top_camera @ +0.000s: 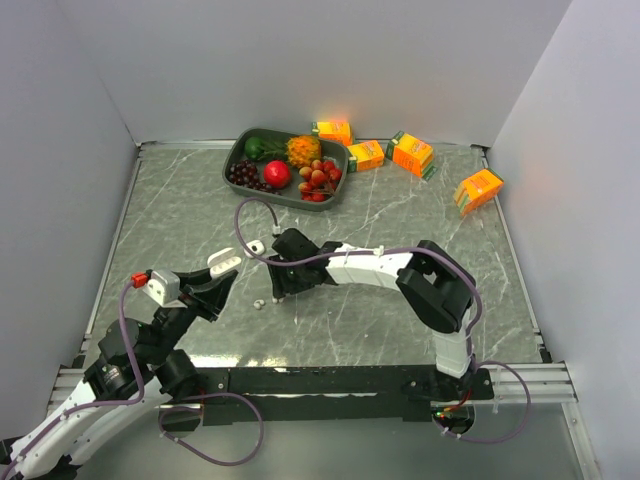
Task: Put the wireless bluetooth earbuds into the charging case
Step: Pick up the earbud from the center of the board.
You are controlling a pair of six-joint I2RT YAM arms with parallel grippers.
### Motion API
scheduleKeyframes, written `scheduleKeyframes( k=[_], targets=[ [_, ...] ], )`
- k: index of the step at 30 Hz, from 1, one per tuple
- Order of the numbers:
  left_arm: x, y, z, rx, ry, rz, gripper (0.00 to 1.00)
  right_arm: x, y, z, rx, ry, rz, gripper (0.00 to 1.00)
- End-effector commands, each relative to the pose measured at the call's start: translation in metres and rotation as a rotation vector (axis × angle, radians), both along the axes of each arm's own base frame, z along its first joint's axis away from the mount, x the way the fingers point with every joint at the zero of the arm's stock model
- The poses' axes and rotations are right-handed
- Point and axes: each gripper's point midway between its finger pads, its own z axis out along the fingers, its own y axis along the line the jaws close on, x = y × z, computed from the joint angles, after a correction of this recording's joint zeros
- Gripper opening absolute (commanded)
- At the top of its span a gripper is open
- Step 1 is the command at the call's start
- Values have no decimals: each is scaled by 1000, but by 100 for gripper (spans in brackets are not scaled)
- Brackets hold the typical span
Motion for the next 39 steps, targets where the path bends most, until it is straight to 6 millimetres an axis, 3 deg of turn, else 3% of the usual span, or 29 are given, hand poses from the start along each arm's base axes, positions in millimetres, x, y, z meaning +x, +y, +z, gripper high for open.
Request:
scheduleKeyframes(
  k=[1, 10, 24, 32, 39],
  targets=[
    [-6, 7, 23, -44, -52, 1, 1, -1, 13, -1, 0, 38, -114, 62],
    [-4, 10, 23, -47, -51, 17, 1, -1, 11, -6, -22, 86, -227, 61],
    [-5, 8, 24, -46, -55, 5, 1, -11, 17, -20, -105, 103, -207, 56],
    [-6, 7, 25, -48, -54, -2, 1, -16, 18, -24, -114, 113, -211, 43],
    [-7, 6, 25, -47, -59, -7, 1, -19, 16, -15, -100, 107, -210, 29]
  ],
)
